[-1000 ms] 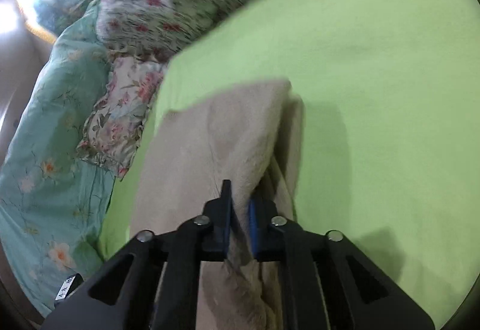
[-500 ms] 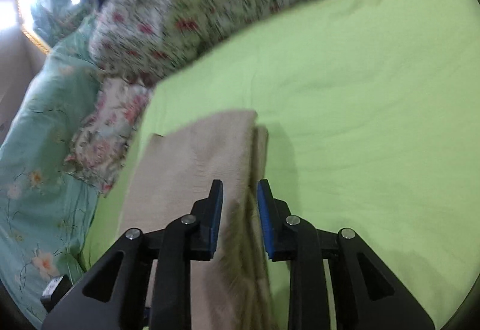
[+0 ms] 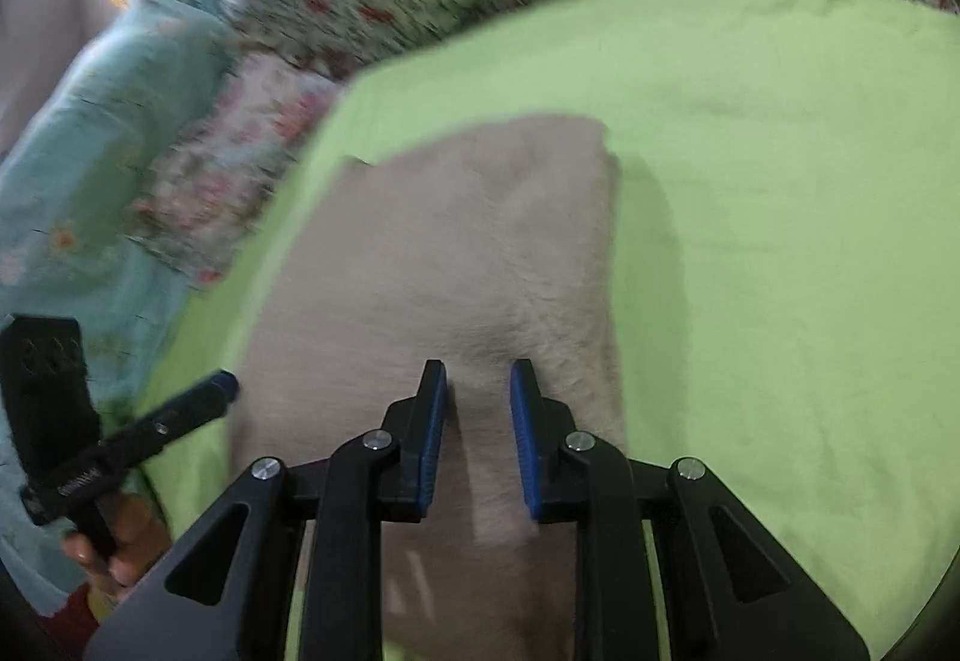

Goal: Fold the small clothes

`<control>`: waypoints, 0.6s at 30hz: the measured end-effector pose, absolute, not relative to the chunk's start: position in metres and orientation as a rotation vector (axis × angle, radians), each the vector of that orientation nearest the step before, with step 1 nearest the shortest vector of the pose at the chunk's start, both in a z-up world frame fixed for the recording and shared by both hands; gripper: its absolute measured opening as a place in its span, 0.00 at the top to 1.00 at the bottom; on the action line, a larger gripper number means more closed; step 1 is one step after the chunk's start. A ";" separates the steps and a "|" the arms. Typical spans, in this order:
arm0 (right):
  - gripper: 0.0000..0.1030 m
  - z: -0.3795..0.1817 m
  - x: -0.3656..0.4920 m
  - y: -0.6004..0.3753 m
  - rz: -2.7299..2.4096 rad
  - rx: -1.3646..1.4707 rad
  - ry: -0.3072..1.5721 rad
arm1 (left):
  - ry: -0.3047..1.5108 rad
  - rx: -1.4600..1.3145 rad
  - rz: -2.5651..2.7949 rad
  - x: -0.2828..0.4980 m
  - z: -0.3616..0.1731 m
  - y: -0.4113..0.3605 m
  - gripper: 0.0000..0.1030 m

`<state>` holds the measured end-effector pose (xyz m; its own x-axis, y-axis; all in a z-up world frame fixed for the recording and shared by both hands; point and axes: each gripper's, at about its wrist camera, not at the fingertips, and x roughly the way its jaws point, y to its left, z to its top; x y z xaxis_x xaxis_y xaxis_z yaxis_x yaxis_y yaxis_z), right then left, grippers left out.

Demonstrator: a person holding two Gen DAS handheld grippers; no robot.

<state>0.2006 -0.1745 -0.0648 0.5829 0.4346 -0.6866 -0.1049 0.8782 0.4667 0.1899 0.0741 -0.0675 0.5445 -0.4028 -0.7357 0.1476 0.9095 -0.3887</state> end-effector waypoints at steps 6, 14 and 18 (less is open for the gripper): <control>0.83 -0.073 0.204 -0.188 0.335 0.471 0.899 | 0.943 -0.306 -0.325 0.191 -0.074 0.077 0.99; 0.79 -0.040 0.154 -0.166 0.296 0.322 0.867 | 0.889 -0.234 -0.358 0.134 -0.044 0.068 0.95; 0.77 -0.040 0.106 -0.155 0.277 0.246 0.862 | 0.909 -0.179 -0.375 0.092 -0.054 0.064 0.88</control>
